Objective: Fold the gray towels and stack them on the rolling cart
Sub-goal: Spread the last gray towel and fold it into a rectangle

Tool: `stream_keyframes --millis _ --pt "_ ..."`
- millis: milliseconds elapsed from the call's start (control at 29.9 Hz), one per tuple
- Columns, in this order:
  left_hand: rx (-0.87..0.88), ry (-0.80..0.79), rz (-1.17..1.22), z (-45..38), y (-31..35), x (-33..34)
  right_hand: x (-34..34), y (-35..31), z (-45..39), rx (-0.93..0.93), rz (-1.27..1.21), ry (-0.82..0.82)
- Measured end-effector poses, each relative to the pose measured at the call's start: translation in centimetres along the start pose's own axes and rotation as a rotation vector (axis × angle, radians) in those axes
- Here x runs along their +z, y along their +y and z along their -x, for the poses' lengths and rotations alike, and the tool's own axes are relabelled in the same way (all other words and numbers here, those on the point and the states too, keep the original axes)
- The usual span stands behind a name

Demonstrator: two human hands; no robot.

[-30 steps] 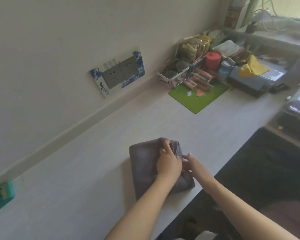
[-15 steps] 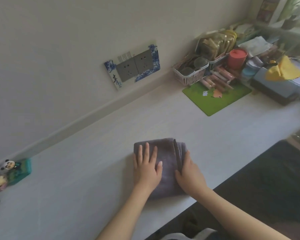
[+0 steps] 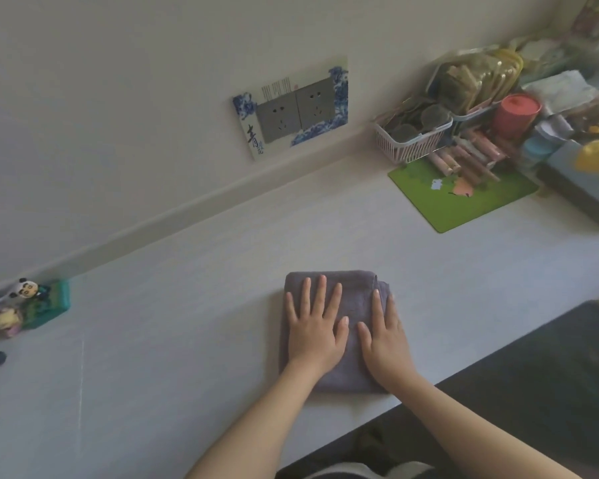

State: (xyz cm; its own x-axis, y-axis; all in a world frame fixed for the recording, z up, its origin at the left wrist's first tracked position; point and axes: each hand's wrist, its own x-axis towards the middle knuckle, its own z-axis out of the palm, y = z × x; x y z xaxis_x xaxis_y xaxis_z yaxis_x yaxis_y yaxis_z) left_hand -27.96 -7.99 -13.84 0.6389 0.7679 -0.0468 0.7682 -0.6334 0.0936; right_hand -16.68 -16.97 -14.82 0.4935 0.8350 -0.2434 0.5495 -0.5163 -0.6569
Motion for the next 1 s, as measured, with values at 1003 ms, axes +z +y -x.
stream_keyframes --millis 1003 --pt "-0.85 0.459 1.696 17.8 -25.6 -23.7 1.1 -32.7 1.7 -0.43 -0.638 -0.795"
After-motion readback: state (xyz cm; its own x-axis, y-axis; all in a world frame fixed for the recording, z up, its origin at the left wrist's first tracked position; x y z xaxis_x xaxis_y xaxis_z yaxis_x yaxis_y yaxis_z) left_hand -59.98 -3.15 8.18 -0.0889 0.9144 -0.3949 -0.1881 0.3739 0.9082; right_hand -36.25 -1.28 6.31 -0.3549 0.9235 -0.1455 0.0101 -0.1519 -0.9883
